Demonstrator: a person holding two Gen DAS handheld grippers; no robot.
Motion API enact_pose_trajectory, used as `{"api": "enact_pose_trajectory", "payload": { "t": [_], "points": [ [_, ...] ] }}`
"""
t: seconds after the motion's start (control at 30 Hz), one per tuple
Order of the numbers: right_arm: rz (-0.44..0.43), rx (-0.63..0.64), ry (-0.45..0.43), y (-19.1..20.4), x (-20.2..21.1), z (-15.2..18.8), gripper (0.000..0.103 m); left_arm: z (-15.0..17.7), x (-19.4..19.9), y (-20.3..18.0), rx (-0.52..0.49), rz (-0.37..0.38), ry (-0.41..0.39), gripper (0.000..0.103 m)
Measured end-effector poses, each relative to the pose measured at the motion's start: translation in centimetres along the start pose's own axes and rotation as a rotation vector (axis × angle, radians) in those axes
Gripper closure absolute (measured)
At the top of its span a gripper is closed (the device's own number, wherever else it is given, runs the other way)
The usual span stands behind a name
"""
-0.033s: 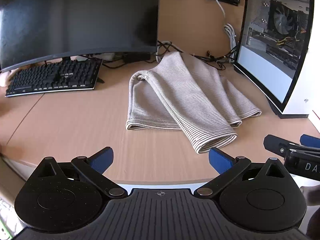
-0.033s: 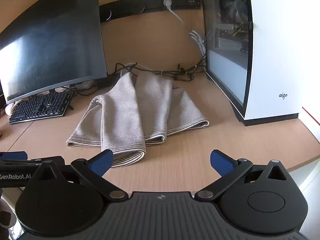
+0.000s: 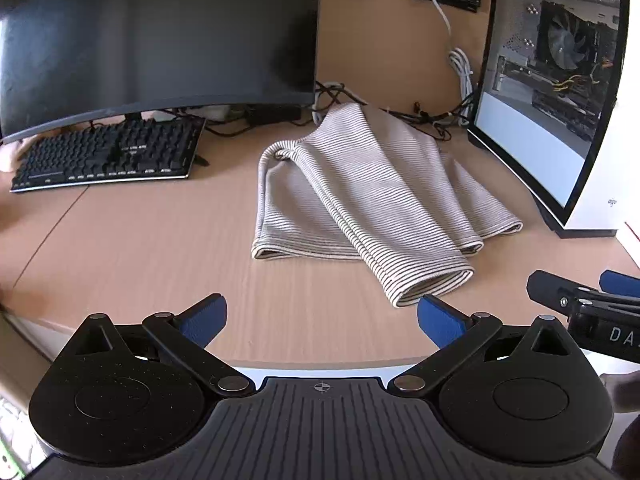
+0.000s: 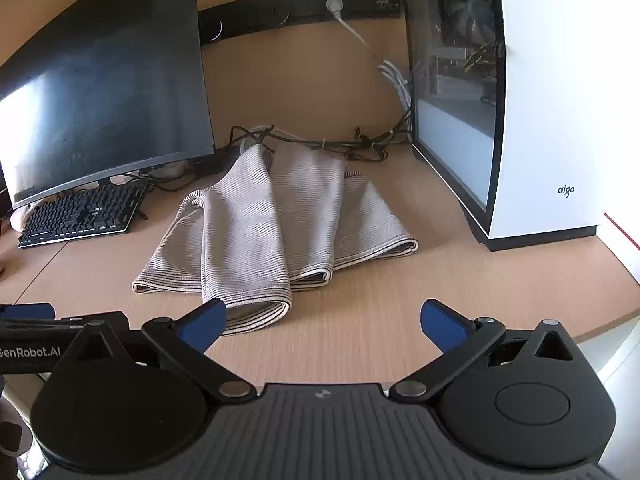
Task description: Fold clothes
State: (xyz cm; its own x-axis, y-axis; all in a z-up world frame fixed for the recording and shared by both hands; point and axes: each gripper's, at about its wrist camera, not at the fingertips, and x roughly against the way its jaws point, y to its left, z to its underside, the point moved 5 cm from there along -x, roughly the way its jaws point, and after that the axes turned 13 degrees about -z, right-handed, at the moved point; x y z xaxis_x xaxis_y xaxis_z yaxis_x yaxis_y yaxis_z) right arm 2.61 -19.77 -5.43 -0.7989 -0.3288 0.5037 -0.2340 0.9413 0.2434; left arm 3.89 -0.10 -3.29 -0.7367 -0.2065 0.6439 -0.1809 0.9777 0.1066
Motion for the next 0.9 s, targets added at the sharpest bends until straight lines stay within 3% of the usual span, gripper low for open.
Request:
{"api": "enact_pose_trajectory", "payload": {
  "t": [0.9],
  "points": [
    [-0.02,0.035,0.035,0.1,-1.1,0.1,0.0,-0.2,-0.6,0.1,0.031,0.02,0.03,0.0]
  ]
}}
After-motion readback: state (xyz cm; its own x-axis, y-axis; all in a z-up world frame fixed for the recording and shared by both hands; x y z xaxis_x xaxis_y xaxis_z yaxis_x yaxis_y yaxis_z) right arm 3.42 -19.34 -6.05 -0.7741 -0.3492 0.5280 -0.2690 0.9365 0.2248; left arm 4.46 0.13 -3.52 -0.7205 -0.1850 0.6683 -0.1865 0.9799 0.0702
